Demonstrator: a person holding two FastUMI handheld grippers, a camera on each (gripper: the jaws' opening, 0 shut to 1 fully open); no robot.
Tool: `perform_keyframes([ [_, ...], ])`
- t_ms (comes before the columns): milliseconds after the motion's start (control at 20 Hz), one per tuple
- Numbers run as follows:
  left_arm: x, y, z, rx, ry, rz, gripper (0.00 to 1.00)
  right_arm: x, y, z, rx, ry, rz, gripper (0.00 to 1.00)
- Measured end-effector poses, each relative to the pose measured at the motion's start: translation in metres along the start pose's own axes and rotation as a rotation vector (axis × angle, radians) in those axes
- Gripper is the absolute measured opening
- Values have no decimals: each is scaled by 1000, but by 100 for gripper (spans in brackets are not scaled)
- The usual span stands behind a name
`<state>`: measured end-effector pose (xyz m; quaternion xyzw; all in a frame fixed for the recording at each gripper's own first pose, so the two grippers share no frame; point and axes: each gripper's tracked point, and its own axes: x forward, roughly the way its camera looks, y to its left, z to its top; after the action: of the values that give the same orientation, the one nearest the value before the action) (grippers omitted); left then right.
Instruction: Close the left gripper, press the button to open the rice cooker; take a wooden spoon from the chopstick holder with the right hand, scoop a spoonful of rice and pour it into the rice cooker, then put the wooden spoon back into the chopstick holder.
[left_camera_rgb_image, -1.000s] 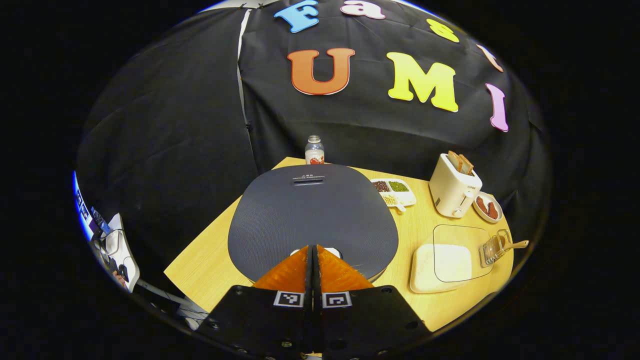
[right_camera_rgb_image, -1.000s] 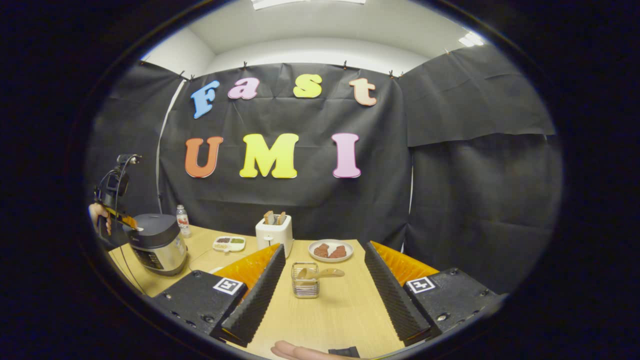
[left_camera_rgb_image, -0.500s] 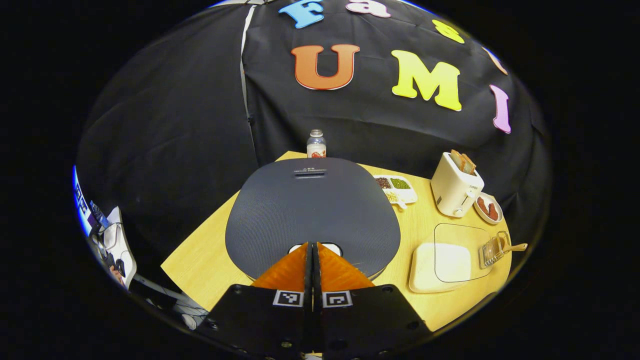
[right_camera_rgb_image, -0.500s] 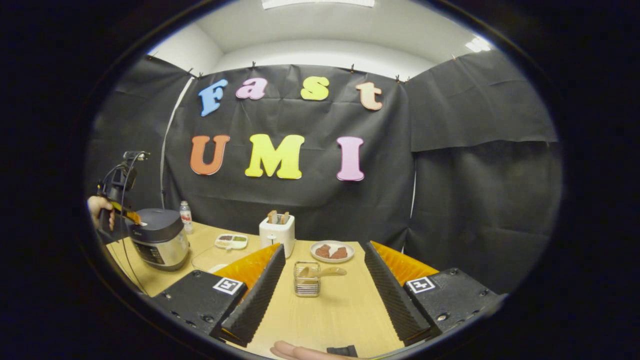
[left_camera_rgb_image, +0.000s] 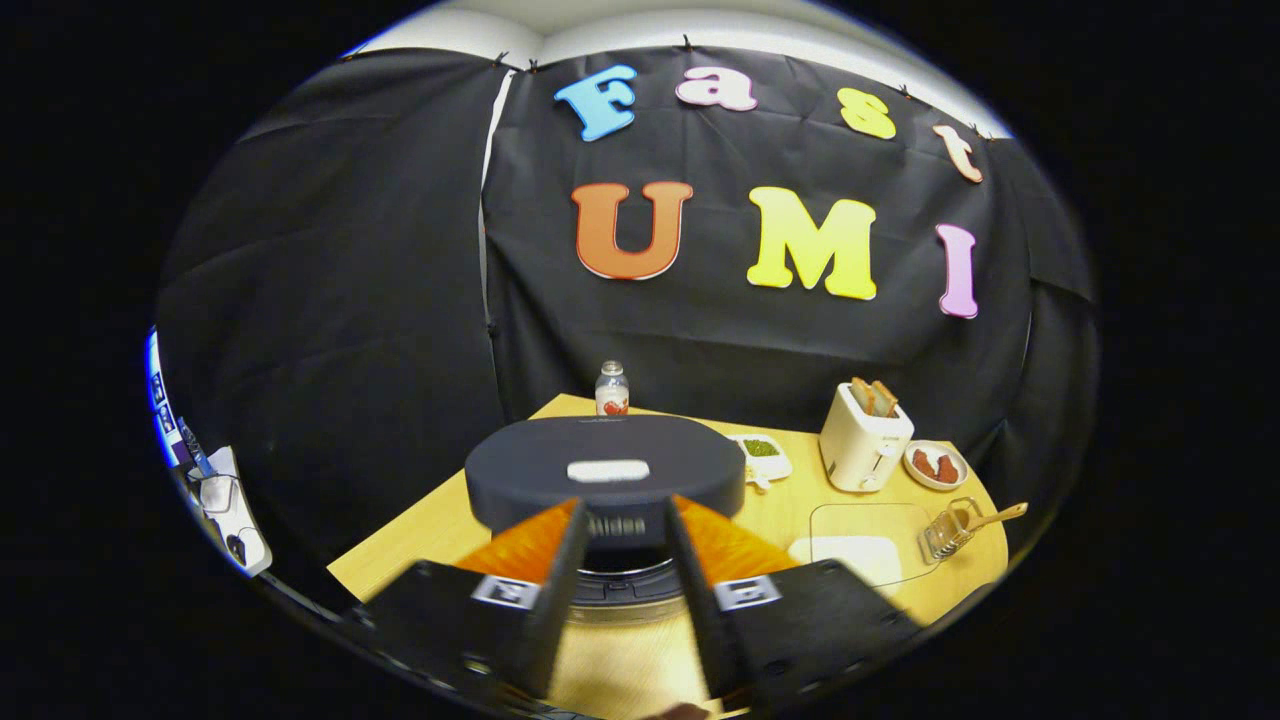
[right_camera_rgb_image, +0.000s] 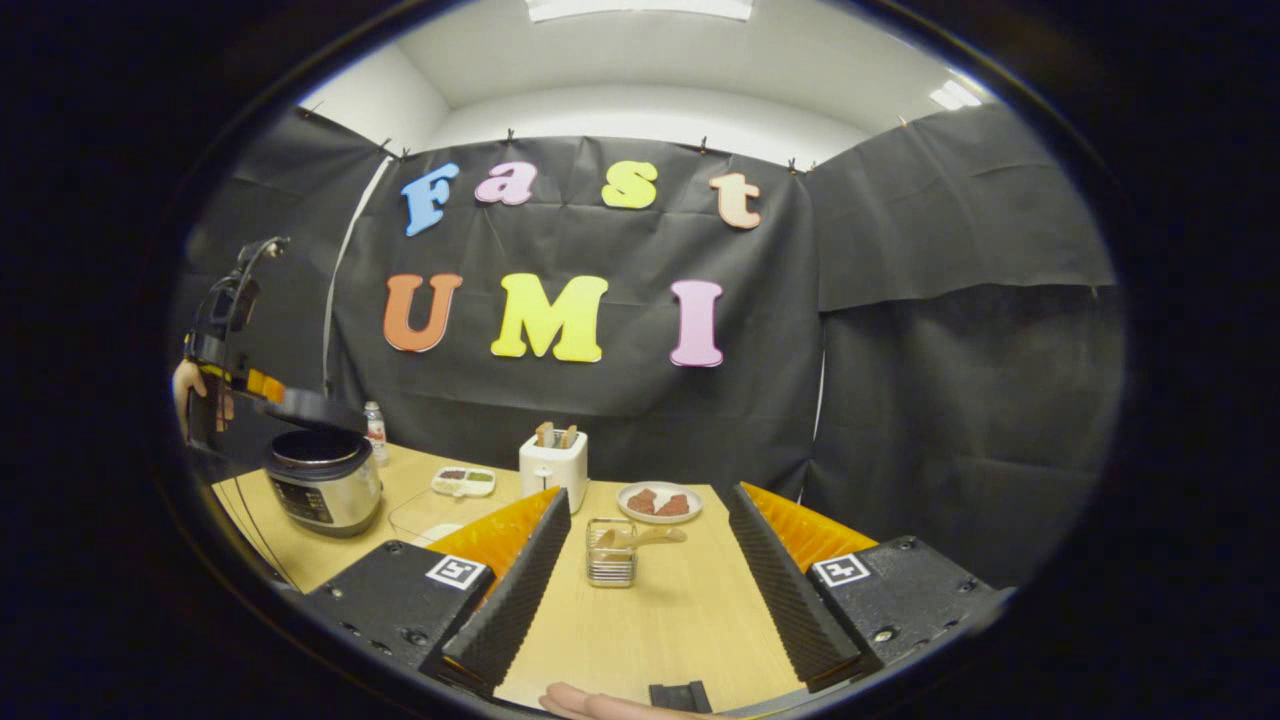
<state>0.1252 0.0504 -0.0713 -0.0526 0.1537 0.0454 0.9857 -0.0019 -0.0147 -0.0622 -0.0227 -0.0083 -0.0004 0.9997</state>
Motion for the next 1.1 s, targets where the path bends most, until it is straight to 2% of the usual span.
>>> perform_keyframes([
  [100,-11,-2,0,3,-29,-2,96,-2,1,-7,5,5,3,97],
  [200,-26,-1,3,19,-57,6,96,0,0,-14,6,13,3,100],
  [350,-49,-4,4,30,-103,-1,96,7,1,-25,11,35,5,97],
  [400,-56,-5,5,32,-115,-6,96,10,2,-29,15,37,7,100],
  [600,-78,-14,0,46,-160,-35,96,31,4,-46,36,44,9,100],
  [850,-103,-19,-8,88,-244,-23,96,71,12,-77,70,73,14,100],
  [900,-108,-23,-12,86,-258,-35,96,81,15,-84,80,82,24,97],
  [950,-112,-27,-16,85,-263,-49,96,91,18,-91,88,100,25,100],
  [1050,-119,-30,-21,88,-284,-59,96,111,20,-105,117,121,22,98],
  [1100,-122,-32,-21,97,-297,-67,96,121,21,-114,134,137,18,100],
])
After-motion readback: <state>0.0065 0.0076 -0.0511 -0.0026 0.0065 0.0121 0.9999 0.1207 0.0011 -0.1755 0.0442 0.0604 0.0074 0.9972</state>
